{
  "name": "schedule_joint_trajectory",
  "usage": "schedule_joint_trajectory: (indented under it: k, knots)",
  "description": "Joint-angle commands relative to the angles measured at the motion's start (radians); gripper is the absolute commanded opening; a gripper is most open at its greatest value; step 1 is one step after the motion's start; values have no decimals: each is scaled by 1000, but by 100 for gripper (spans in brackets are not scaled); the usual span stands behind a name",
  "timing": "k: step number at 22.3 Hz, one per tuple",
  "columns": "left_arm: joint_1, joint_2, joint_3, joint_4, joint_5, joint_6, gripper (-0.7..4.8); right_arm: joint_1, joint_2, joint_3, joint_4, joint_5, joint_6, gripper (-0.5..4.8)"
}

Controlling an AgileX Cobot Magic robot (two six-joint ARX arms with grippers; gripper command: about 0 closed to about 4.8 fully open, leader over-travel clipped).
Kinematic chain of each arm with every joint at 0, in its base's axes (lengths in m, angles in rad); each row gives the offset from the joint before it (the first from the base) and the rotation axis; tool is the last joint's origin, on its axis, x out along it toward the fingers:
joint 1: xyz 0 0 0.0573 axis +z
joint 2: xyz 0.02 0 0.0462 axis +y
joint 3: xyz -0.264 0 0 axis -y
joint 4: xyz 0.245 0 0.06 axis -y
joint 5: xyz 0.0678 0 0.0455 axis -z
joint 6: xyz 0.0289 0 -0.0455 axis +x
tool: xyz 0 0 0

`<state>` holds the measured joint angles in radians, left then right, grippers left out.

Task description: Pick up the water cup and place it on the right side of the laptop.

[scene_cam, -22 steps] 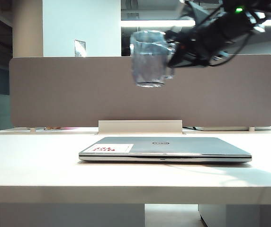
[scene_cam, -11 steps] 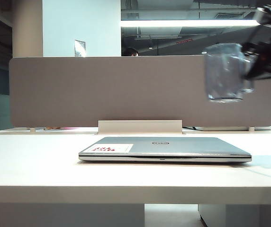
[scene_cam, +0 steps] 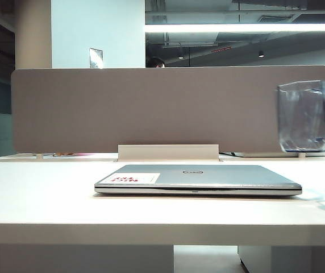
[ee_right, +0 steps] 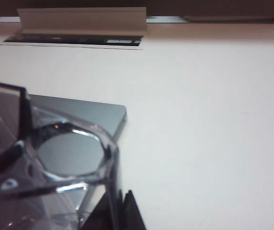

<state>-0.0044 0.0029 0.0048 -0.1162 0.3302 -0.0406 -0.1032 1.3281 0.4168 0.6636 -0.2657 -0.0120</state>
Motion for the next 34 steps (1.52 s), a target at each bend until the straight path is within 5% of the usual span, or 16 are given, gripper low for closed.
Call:
schedule_joint_trajectory:
  k: [1,7,20,34]
  knots:
    - [-1,1,3,8,5,-1,-4,-69,-4,-41,114,0,24,-2]
    - [-1,1,3,7,5,-1,-4,-169,-3,-55,127,-6,42,-2]
    - [-1,1,3,5,7,-1,-4,-172,222,-44,338,-95,28,-2]
    - [-1,1,3,5,6,0,-4,-172,382,41,332,-140,-24,-2]
